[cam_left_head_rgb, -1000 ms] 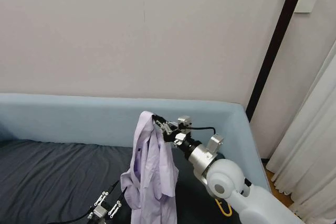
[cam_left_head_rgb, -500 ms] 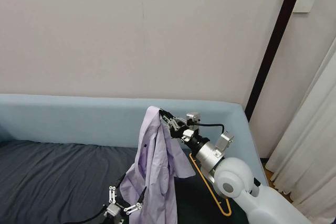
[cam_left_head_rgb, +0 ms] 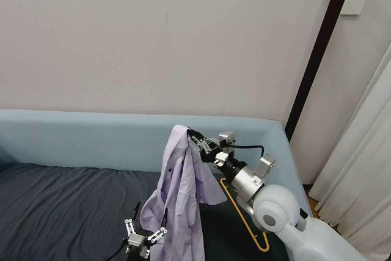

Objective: Pick up the clothes from the sofa and hang them on the clothes hanger.

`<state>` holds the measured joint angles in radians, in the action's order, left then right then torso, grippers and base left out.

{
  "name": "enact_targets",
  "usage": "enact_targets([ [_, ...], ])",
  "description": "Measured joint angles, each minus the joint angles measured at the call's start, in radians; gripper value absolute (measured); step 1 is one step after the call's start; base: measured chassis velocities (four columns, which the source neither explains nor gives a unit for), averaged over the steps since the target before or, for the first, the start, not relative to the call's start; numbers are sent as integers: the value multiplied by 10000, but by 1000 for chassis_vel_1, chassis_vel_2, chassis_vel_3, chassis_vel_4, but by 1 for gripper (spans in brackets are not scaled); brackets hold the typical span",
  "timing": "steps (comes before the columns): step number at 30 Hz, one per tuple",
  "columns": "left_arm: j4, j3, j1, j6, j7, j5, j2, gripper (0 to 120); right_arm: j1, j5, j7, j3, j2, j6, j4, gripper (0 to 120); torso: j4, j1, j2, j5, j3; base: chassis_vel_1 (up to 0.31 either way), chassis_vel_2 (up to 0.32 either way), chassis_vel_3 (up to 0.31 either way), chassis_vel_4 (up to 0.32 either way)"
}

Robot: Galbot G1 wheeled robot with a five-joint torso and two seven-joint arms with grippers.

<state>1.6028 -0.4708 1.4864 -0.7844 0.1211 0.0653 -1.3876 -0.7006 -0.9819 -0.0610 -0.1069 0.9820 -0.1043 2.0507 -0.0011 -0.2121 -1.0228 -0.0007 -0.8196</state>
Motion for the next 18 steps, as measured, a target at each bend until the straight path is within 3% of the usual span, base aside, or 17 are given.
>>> enact_targets([
  [11,779,79,283,48,-414,-221,-228,100,-127,1,23,134,-125,-3,183,0,-1,0,0,0,0,0,0,0,0],
  [18,98,274,-329,369,-612,-859,-1079,100,-237,-4,22,175,-159,-44,324,0,-3,0,0,-1,0,0,0,0,0],
])
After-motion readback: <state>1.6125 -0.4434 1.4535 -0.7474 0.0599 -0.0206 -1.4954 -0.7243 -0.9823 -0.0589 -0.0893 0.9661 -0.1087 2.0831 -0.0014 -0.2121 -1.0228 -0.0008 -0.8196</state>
